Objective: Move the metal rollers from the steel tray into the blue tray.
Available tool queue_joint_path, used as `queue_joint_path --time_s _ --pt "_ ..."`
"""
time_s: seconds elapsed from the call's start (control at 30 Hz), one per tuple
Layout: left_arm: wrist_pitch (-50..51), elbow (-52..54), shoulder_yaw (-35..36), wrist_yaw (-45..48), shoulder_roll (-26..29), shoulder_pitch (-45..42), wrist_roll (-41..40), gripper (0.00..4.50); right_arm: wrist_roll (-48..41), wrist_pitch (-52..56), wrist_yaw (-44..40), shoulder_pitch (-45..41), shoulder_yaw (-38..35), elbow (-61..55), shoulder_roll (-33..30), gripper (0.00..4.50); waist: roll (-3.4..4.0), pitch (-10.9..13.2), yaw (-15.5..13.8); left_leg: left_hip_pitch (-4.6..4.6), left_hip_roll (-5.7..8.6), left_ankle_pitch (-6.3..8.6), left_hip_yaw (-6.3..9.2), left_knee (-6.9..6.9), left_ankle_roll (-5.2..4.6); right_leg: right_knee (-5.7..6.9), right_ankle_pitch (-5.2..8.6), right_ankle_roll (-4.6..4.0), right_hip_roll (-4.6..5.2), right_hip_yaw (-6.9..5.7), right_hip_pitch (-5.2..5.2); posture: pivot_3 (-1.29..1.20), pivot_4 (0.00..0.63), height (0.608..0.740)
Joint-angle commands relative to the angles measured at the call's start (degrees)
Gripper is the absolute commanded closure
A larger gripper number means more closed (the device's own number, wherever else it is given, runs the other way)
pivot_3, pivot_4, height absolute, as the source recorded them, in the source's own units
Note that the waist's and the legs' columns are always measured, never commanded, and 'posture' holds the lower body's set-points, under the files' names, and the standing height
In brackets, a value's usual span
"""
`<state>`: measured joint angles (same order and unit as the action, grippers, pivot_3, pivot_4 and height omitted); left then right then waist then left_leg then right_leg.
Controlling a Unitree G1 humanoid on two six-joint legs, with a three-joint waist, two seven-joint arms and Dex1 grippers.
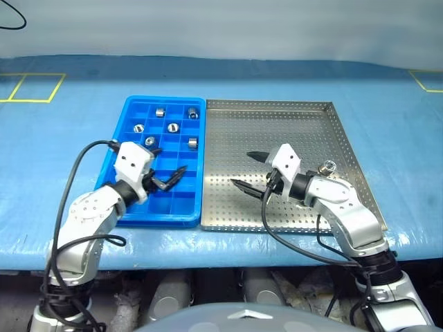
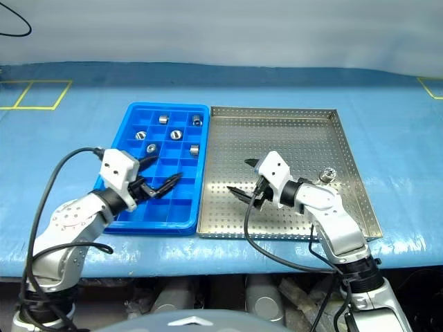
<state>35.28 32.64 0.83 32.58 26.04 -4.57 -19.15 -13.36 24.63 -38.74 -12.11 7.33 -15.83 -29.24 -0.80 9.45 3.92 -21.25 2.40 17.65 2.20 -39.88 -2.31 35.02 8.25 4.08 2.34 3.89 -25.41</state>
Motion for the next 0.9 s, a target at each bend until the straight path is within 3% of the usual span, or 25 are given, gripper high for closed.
queue_joint_path --time_s 0.03,0.27,0.87,0.9 --pt "-4.38 -1.23 -4.13 3.65 1.03 -3.11 0.60 0.30 2.43 4.95 9.68 -2.83 -5.26 2.28 2.45 0.00 0.00 0.00 0.16 0.00 0.00 -0.01 -0.01 0.00 -0.01 0.01 -0.02 -0.03 -0.09 0.00 0.00 -0.17 0.150 0.740" --pt "-7.92 -4.53 -8.54 9.41 3.15 -6.62 1.36 0.30 4.03 10.02 16.99 -5.99 -6.72 6.95 6.78 0.00 0.03 -0.02 1.74 0.01 -0.05 0.00 -0.10 0.00 -0.20 0.02 -0.08 -0.11 -0.35 0.09 -0.01 -0.18 0.150 0.740" --pt "-8.83 -3.73 -10.41 10.27 4.32 -4.47 2.77 0.30 5.71 11.18 19.61 -6.28 -6.05 14.77 9.84 0.00 0.04 -0.02 2.98 0.00 -0.05 0.01 -0.10 0.00 -0.28 0.00 -0.09 -0.08 -0.33 0.12 -0.02 -0.16 0.150 0.740" --pt "-8.84 -3.69 -10.38 10.20 4.31 -4.37 2.81 0.28 5.79 11.17 19.60 -6.30 -6.03 15.05 9.94 0.18 0.04 -0.02 2.98 0.00 -0.04 0.01 -0.10 0.00 -0.28 0.00 -0.09 -0.08 -0.33 0.12 -0.02 -0.16 0.150 0.740"
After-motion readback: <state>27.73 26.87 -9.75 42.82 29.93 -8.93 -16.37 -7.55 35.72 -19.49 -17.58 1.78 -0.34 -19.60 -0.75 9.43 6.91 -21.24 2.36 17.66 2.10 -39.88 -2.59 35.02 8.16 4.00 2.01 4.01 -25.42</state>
